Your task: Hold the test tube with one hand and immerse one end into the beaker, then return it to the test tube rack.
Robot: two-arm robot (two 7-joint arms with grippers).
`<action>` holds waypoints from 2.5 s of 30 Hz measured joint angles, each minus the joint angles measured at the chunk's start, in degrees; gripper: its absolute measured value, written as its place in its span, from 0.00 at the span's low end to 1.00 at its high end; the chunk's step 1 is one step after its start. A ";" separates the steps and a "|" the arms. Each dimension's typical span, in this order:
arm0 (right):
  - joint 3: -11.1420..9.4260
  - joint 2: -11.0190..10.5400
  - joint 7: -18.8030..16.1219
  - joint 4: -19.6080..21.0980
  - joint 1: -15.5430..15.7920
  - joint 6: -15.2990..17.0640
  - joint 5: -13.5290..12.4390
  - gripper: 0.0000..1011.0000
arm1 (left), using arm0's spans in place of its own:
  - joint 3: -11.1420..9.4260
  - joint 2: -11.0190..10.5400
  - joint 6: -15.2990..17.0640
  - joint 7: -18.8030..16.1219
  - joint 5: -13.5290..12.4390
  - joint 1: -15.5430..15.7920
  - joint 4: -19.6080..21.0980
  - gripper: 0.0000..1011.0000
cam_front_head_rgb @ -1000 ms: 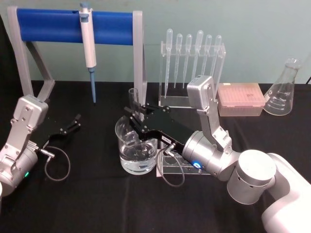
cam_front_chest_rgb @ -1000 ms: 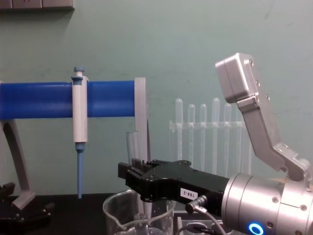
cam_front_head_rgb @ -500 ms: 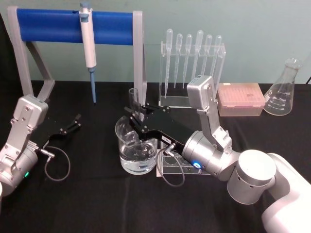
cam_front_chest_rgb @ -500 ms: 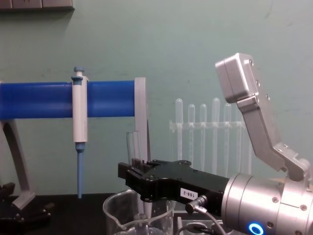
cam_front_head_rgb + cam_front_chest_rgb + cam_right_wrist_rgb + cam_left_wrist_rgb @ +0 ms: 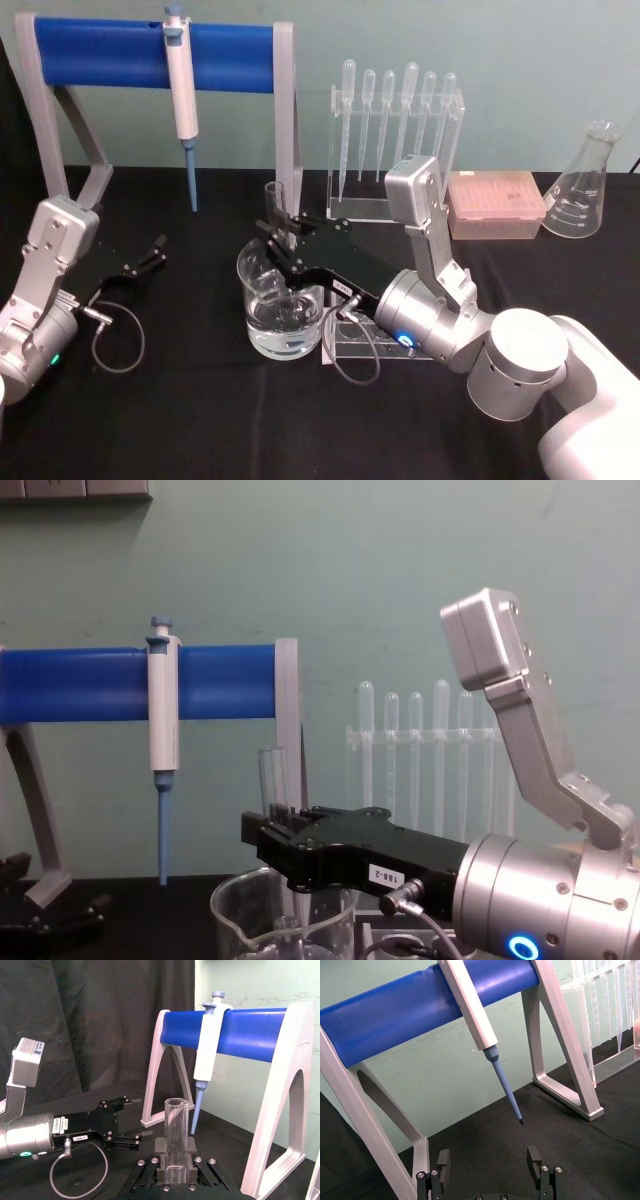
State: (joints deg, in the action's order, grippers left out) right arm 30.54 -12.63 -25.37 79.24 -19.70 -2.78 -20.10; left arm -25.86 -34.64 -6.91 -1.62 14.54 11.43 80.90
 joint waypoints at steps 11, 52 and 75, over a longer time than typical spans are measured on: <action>0.00 0.00 0.00 0.00 0.00 0.00 0.00 0.22 | 0.00 0.00 0.00 0.00 0.00 0.00 0.00 0.99; 0.00 0.00 0.00 0.00 0.00 0.00 0.00 0.22 | 0.00 0.00 0.00 0.00 0.00 0.00 0.00 0.99; 0.00 0.00 0.00 0.00 0.00 0.00 0.00 0.22 | 0.00 0.00 0.00 0.00 0.00 0.00 0.00 0.99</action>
State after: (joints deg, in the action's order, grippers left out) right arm 30.53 -12.64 -25.37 79.24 -19.70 -2.78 -20.10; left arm -25.86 -34.65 -6.91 -1.62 14.55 11.43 80.90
